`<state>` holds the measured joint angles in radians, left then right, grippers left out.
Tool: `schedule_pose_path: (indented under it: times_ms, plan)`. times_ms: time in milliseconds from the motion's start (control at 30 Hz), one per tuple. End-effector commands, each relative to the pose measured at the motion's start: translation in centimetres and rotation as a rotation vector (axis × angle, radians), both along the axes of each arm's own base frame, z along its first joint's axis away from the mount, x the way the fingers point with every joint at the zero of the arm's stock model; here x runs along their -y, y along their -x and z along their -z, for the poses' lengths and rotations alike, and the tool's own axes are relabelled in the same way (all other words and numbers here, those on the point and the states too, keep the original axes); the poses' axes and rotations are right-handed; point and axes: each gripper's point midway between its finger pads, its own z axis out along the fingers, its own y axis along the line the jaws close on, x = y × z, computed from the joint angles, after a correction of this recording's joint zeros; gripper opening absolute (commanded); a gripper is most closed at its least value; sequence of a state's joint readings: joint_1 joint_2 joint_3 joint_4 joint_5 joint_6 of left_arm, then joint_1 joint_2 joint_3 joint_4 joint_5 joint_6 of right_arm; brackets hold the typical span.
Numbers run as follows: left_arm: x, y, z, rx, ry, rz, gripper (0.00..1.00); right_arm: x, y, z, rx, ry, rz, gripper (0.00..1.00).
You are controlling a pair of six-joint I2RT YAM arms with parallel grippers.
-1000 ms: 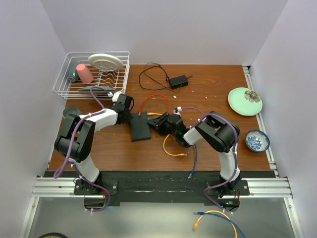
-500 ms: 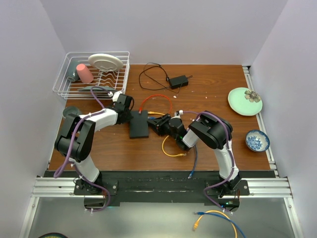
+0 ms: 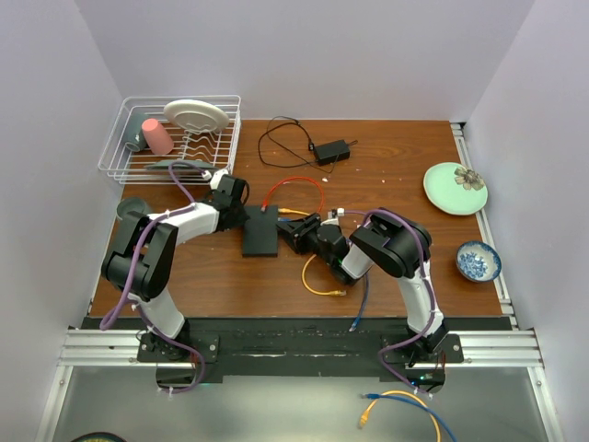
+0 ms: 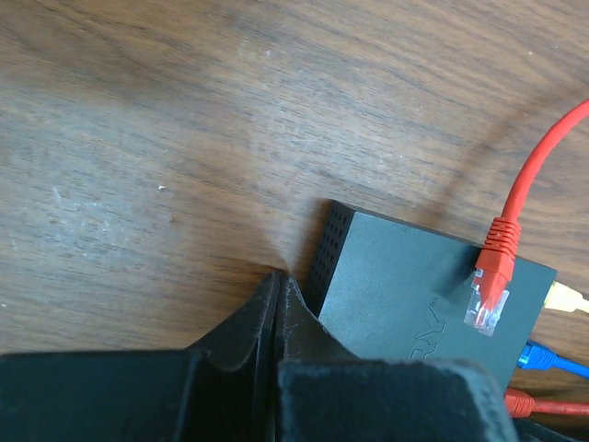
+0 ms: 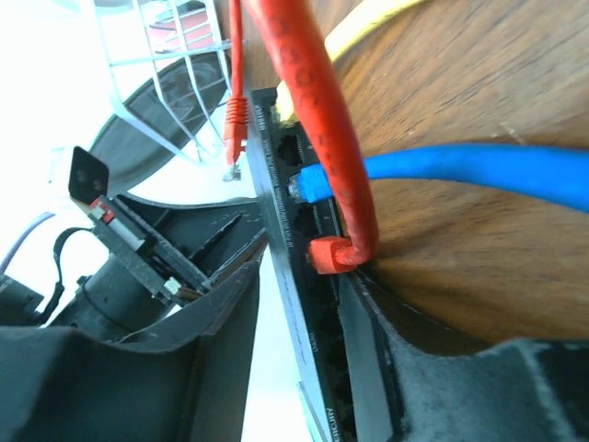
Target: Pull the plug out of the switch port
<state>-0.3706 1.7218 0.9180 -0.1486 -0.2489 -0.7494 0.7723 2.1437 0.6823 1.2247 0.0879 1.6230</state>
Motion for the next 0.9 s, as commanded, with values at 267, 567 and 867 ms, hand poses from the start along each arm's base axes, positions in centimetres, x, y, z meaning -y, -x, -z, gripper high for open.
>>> schedule_pose_path:
  times_ms: [267,567,867]
  plan:
    - [1.2,0.4,-1.0,0.015,0.068,-0.012,0.0,0.4,1.7,0.7,-0.094,0.144,-0.036,0.57]
    - [1.8,0.0,-1.5,0.025,0.099,-0.01,0.0,2.1,2.8,2.3,-0.181,0.132,0.025,0.55]
    - [1.9,0.3,-1.8,0.039,0.115,-0.008,0.0,0.8,2.0,1.9,-0.146,0.034,0.07,0.51]
